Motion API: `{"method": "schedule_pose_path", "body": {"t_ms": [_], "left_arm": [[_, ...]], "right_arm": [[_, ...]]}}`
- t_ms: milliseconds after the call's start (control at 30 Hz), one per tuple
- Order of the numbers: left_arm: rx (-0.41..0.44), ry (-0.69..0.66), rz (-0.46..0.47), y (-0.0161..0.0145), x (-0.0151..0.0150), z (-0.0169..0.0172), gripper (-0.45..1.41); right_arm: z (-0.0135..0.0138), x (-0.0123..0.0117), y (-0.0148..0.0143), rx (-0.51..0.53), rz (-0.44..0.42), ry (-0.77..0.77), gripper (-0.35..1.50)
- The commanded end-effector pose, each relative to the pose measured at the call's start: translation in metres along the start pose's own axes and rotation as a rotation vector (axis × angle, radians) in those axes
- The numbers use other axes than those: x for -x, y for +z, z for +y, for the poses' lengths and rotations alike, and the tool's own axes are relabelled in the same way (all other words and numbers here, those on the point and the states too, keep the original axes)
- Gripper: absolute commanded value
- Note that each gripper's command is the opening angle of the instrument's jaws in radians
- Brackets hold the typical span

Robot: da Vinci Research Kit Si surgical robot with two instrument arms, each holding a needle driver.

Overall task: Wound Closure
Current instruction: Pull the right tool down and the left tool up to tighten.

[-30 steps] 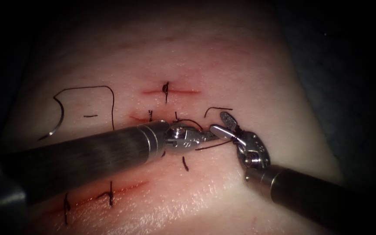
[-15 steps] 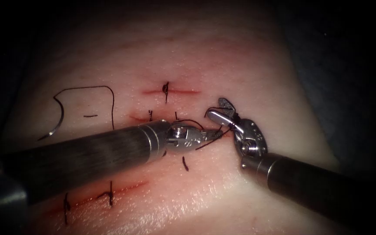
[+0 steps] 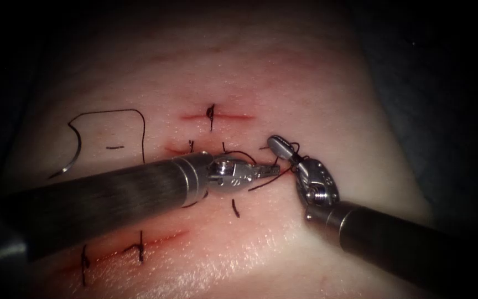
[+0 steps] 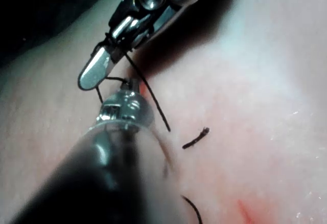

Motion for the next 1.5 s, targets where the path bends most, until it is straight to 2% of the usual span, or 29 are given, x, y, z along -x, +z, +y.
{"method": "schedule_pose_path", "body": {"t_ms": [33, 267, 433, 500, 533, 833, 1000, 1333, 1500], "left_arm": [[0.003, -0.003, -0.006, 0.0003, 0.0004, -0.0008, -0.45], [-0.014, -0.031, -0.047, -0.0029, 0.0024, -0.0039, -0.45], [-0.01, -0.032, -0.079, -0.0037, 0.0034, -0.0065, -0.45], [-0.008, -0.027, -0.091, -0.0037, 0.0039, -0.0092, -0.45], [-0.008, -0.027, -0.091, -0.0037, 0.0039, -0.0092, -0.45], [-0.07, -0.032, -0.126, -0.002, 0.0059, -0.0191, -0.45], [-0.114, -0.029, -0.149, 0.0002, 0.0091, -0.0237, -0.45], [-0.198, -0.062, -0.15, 0.0017, 0.0145, -0.0286, -0.45], [-0.206, -0.067, -0.162, 0.0025, 0.0169, -0.0304, -0.45]], "right_arm": [[-0.0007, 0.001, 0.0004, -0.013, -0.004, -0.027, -0.35], [-0.0009, 0.003, -0.0007, -0.032, 0.038, -0.173, -0.35], [0.0001, 0.0059, -0.0013, -0.033, 0.027, -0.212, -0.35], [0.0002, 0.0069, -0.0019, -0.032, 0.017, -0.223, -0.35], [0.0002, 0.0069, -0.0019, -0.032, 0.017, -0.223, -0.35], [-0.0009, 0.0074, -0.0026, -0.041, 0.011, -0.26, -0.35], [-0.0015, 0.0076, -0.0029, -0.043, 0.007, -0.297, -0.35], [-0.0014, 0.0078, -0.0036, -0.048, 0.002, -0.313, -0.35], [-0.0017, 0.0081, -0.0039, -0.043, 0.0, -0.333, -0.35]]}}
